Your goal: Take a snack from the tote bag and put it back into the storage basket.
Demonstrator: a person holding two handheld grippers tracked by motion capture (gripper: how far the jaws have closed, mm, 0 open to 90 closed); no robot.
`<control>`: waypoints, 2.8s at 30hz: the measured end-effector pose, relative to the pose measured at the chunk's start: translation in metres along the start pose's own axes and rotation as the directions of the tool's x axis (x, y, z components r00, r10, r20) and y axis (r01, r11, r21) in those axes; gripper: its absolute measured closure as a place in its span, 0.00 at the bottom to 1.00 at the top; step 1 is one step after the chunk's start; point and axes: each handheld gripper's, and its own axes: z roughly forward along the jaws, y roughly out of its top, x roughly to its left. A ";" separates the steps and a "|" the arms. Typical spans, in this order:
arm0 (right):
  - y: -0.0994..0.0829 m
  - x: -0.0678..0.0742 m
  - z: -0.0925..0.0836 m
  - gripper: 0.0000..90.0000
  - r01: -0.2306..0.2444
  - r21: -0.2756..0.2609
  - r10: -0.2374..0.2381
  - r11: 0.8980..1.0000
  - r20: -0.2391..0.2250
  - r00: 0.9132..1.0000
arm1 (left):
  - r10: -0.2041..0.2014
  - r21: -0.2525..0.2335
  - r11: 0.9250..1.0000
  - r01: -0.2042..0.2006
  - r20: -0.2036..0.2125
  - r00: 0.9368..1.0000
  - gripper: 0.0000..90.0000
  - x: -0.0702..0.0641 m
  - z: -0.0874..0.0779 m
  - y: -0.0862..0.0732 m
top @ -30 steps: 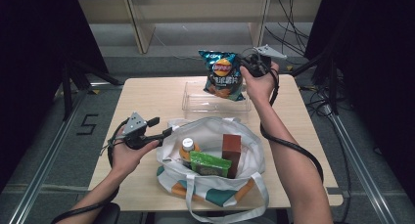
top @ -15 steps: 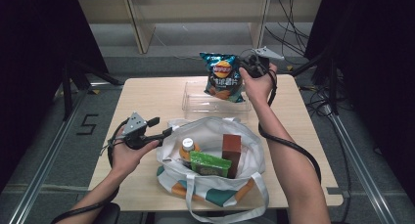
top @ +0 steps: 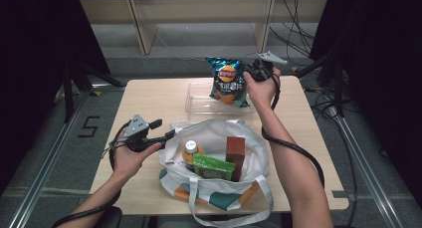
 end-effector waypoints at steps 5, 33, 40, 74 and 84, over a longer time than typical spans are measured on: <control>-0.004 -0.005 0.003 1.00 0.001 0.008 -0.001 1.000 0.009 1.000 | 0.003 0.003 1.000 -0.003 0.002 1.000 0.38 0.000 0.000 0.000; -0.019 -0.015 0.004 0.97 -0.009 0.058 0.006 0.998 0.059 0.998 | 0.003 0.005 1.000 -0.004 0.003 1.000 0.38 0.000 0.000 0.000; -0.019 -0.018 0.000 0.86 0.003 0.071 -0.007 0.997 0.061 0.998 | 0.003 0.006 1.000 -0.003 0.001 1.000 0.38 -0.001 0.000 0.000; -0.004 -0.003 -0.054 0.36 0.040 0.033 -0.041 0.999 0.024 0.999 | 0.010 -0.002 1.000 -0.010 -0.012 1.000 0.38 0.000 -0.003 0.000; -0.007 0.004 -0.069 0.36 0.034 0.034 -0.034 0.999 -0.009 0.999 | 0.014 -0.001 1.000 -0.014 -0.014 1.000 0.38 -0.001 -0.003 0.001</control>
